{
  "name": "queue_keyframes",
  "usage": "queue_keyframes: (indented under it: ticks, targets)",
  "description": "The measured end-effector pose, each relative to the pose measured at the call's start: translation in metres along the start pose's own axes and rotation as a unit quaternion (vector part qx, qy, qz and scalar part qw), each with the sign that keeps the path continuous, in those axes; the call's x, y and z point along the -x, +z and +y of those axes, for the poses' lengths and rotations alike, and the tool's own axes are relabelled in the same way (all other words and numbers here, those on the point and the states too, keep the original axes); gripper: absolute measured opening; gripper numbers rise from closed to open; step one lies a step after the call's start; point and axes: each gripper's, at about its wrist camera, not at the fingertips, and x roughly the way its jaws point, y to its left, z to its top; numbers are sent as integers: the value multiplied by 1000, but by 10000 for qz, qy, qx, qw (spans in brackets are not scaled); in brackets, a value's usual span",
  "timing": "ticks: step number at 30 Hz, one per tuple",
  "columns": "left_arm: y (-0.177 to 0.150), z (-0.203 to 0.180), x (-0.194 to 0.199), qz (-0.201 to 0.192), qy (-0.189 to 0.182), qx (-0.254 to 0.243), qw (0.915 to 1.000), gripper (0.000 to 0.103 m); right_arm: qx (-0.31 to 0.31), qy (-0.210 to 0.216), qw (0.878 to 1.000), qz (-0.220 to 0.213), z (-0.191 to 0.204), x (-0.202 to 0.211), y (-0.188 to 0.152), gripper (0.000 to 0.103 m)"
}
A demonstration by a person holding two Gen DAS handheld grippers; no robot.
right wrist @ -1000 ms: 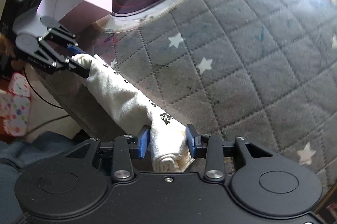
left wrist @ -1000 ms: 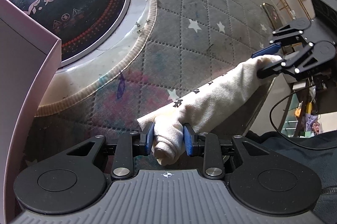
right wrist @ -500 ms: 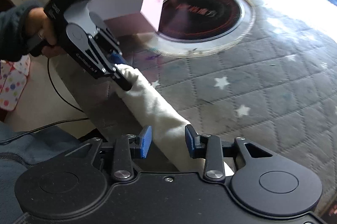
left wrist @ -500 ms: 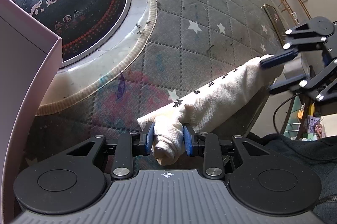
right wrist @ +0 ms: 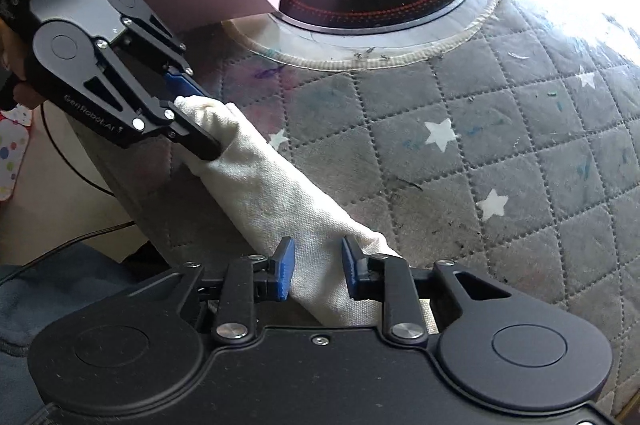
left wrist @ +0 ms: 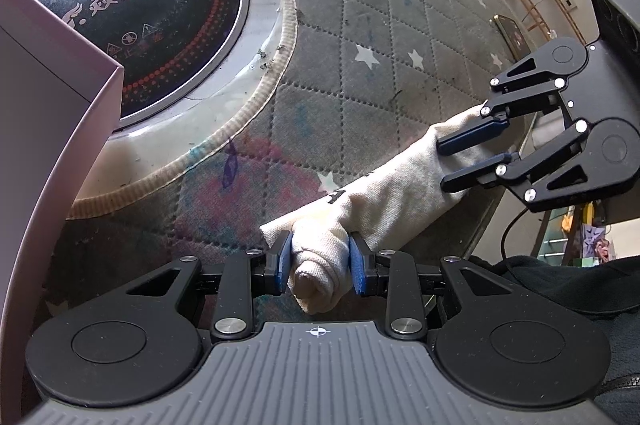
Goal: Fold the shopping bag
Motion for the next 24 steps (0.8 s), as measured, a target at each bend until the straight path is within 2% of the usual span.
queue_keyframes:
  ticks: [4, 16, 21, 24]
  targets:
    - [-4, -3, 2, -115, 96, 101, 9998, 32, 169, -129, 9997, 123, 5, -3, 4, 27]
    - [-16, -18, 20, -571, 508, 77, 9970, 33, 398, 34, 9991, 167, 3, -2, 6, 30]
    - [-18, -32, 35, -780, 762, -304, 9936, 38, 471, 120, 9987, 175, 3, -2, 7, 35]
    - [-19, -44, 43, -879, 847, -588, 9908, 38, 489, 130, 9986, 176, 4, -2, 7, 36]
